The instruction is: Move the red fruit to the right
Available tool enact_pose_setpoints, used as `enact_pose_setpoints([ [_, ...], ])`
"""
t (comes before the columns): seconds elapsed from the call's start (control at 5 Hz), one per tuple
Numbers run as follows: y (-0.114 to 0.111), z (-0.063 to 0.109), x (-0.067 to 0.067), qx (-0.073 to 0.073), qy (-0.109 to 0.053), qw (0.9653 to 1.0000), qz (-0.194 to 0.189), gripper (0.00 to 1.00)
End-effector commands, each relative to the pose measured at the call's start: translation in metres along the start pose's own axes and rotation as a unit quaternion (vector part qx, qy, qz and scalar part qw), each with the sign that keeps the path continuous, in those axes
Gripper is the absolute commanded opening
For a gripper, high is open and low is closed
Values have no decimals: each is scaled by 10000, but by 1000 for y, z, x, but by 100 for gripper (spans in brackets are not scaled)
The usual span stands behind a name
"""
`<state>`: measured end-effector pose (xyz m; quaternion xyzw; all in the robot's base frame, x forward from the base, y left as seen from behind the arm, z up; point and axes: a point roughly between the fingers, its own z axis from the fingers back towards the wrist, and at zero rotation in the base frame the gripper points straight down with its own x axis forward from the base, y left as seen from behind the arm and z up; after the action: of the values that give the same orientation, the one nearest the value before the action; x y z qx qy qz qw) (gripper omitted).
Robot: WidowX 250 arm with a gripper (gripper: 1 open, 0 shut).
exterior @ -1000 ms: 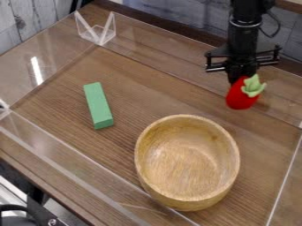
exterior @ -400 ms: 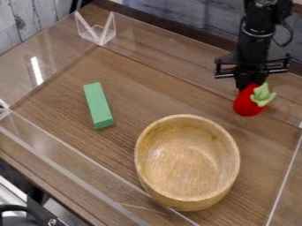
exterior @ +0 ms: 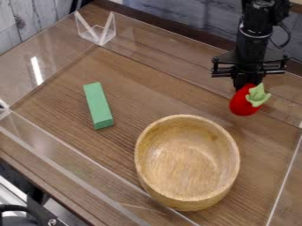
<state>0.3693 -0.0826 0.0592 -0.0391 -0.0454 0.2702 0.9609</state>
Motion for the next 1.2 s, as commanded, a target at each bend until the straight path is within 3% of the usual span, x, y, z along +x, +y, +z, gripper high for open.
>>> enact_pose_setpoints([
  [0.0,4,16,-5,-256,-188,9987,-386,0],
  [0.2,9,10,-14,-332,-108,9962,-794,0],
  [0.6,-31,-2,-25,-416,37,9886,-1449,0],
  [0.8,-23,-7,-31,-382,82,9901,-1351,100],
  [1.0,-15,-12,-35,-357,118,9919,-1211,100],
])
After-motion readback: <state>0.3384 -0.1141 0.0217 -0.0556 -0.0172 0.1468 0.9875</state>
